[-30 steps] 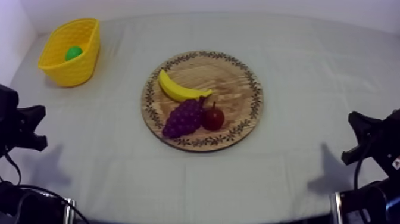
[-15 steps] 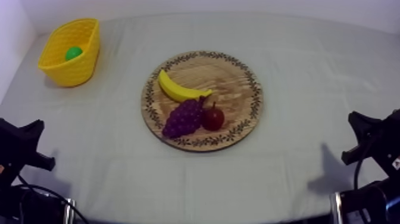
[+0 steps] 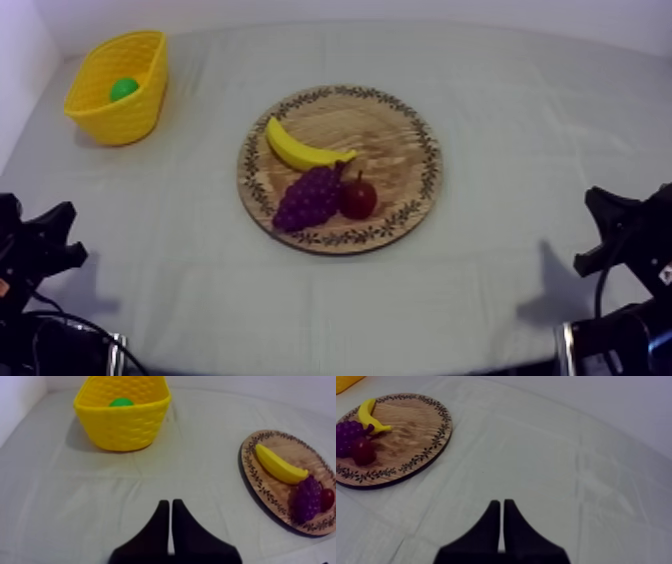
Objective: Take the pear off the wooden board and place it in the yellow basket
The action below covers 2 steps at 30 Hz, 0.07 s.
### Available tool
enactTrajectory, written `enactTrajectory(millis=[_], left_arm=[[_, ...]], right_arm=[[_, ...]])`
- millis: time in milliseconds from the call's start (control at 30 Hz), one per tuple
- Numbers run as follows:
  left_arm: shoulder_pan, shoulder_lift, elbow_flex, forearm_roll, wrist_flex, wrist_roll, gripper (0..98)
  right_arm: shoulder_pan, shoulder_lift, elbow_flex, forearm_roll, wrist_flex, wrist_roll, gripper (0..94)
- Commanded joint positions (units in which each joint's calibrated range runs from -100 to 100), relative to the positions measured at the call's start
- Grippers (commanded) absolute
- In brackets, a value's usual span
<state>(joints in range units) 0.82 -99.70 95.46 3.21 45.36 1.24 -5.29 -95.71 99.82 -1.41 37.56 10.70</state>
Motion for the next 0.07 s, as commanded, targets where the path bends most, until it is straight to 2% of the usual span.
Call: enactTrajectory(millis=[0,33], left_arm=[[0.0,0.0,0.1,-0.06,0.0,6.2,0.0],[0.0,0.0,0.1,-0.06,0.0,6.4,0.0]], right_arm=[[0.0,0.0,0.0,0.0,0.0,0.0,0.4],[0.0,0.0,0.0,0.0,0.0,0.0,0.4]])
